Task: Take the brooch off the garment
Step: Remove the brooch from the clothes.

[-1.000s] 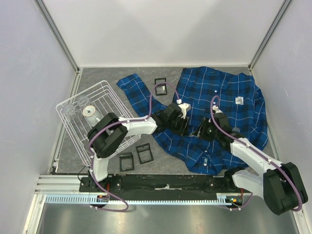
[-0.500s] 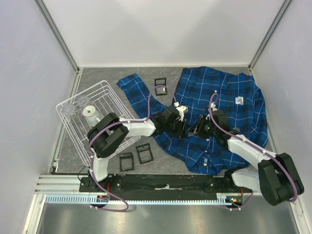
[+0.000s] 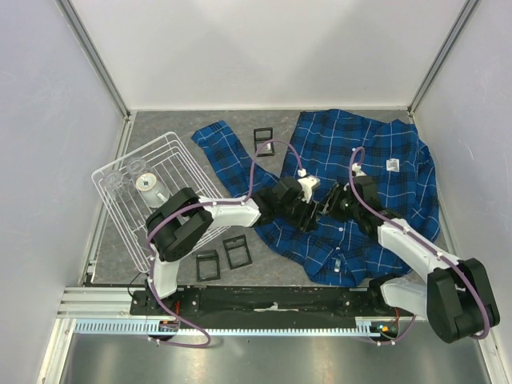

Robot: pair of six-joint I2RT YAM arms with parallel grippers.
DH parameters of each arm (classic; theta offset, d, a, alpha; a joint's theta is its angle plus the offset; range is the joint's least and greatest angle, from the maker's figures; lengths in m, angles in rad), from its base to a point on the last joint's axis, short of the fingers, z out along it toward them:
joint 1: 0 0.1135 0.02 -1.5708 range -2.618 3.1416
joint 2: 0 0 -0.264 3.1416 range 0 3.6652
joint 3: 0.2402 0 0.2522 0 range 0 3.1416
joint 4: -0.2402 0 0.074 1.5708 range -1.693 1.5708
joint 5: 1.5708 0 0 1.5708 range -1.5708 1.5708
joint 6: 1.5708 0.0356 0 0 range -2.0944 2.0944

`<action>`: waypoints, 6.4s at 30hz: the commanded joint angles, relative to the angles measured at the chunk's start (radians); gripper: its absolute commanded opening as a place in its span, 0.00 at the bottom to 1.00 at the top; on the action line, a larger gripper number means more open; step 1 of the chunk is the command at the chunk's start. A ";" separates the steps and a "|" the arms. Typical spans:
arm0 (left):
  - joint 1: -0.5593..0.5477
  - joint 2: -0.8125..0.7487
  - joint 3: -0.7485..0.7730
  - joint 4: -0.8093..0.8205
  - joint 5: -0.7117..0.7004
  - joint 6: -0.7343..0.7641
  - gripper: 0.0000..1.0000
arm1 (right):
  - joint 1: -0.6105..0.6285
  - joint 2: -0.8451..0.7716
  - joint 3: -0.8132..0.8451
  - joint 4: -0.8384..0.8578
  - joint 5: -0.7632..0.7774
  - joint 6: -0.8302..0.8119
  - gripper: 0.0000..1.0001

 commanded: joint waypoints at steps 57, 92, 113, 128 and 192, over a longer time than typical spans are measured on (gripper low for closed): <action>0.025 0.080 0.106 -0.023 0.084 0.042 0.36 | -0.061 0.185 0.059 0.020 -0.108 -0.166 0.21; 0.025 0.100 0.146 -0.064 0.082 0.040 0.02 | -0.007 0.171 0.077 -0.006 0.002 -0.188 0.18; 0.078 0.182 0.203 -0.169 0.240 -0.127 0.02 | 0.044 0.140 0.037 -0.009 0.062 -0.195 0.18; 0.098 0.208 0.197 -0.149 0.296 -0.159 0.02 | 0.047 0.205 0.026 0.030 0.021 -0.208 0.17; 0.100 0.264 0.188 -0.155 0.472 -0.190 0.02 | 0.300 -0.013 -0.047 0.080 0.584 -0.157 0.34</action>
